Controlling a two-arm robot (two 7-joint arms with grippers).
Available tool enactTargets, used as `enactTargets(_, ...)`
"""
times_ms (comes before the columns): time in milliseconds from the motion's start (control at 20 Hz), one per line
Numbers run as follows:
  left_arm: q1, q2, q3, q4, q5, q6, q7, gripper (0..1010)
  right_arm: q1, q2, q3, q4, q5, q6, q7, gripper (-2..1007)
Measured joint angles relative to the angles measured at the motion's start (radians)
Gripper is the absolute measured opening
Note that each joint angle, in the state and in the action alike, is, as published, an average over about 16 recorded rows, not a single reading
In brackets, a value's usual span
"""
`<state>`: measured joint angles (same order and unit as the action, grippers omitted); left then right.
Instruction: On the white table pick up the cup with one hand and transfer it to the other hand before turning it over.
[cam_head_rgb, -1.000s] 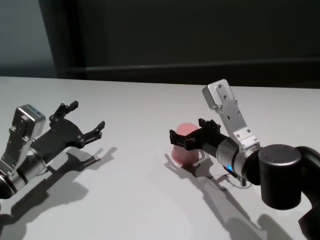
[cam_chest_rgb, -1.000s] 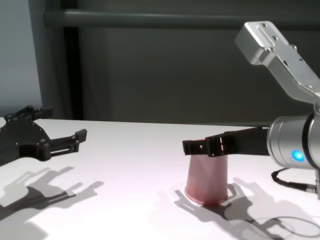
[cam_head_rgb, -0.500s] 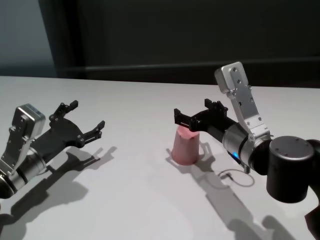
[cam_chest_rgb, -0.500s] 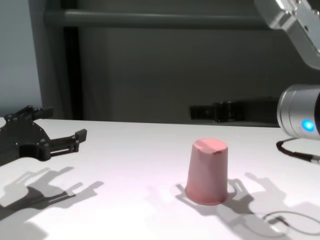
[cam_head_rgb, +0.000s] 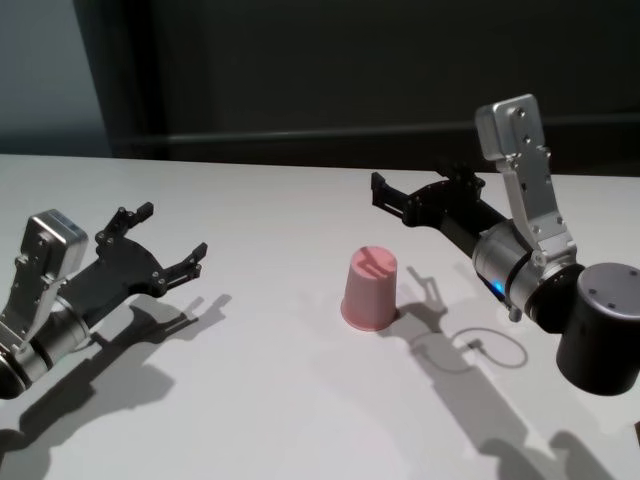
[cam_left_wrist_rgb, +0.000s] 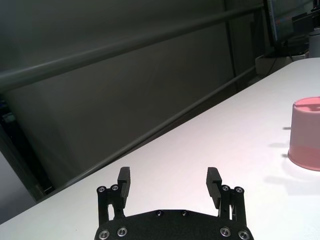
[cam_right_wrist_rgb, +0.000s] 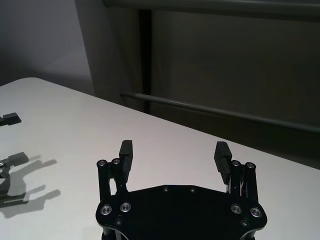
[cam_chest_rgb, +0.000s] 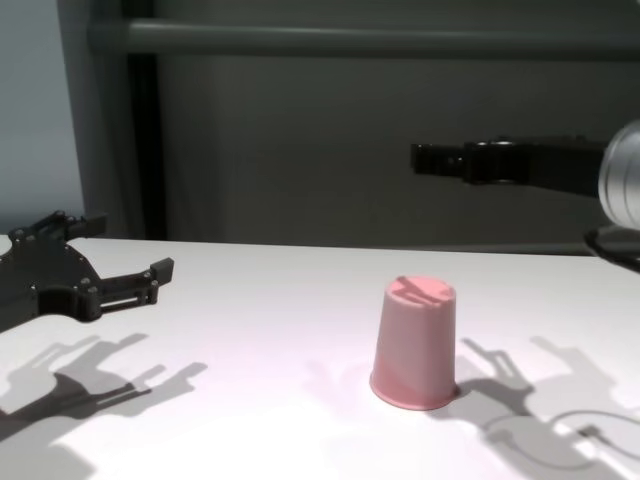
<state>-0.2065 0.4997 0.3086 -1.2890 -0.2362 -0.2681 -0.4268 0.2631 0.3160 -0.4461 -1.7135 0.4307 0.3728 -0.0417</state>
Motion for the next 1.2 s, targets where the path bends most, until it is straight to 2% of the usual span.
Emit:
enactTargets(350, 0.000, 0.000, 0.000, 0.000, 0.000, 0.000, 0.000, 1001, -0.020, 0.023, 0.047, 0.003, -0.022, -0.051, 0.018, 1001)
enactTargets(650, 0.000, 0.000, 0.000, 0.000, 0.000, 0.000, 0.000, 1001, -0.044, 0.045, 0.081, 0.030, -0.037, -0.112, 0.051, 1001)
enactTargets(900, 0.000, 0.000, 0.000, 0.000, 0.000, 0.000, 0.000, 1002, -0.067, 0.056, 0.098, 0.069, -0.044, -0.171, 0.090, 1001)
enactTargets(1200, 0.000, 0.000, 0.000, 0.000, 0.000, 0.000, 0.000, 1001, -0.093, 0.063, 0.106, 0.117, -0.056, -0.233, 0.131, 1002)
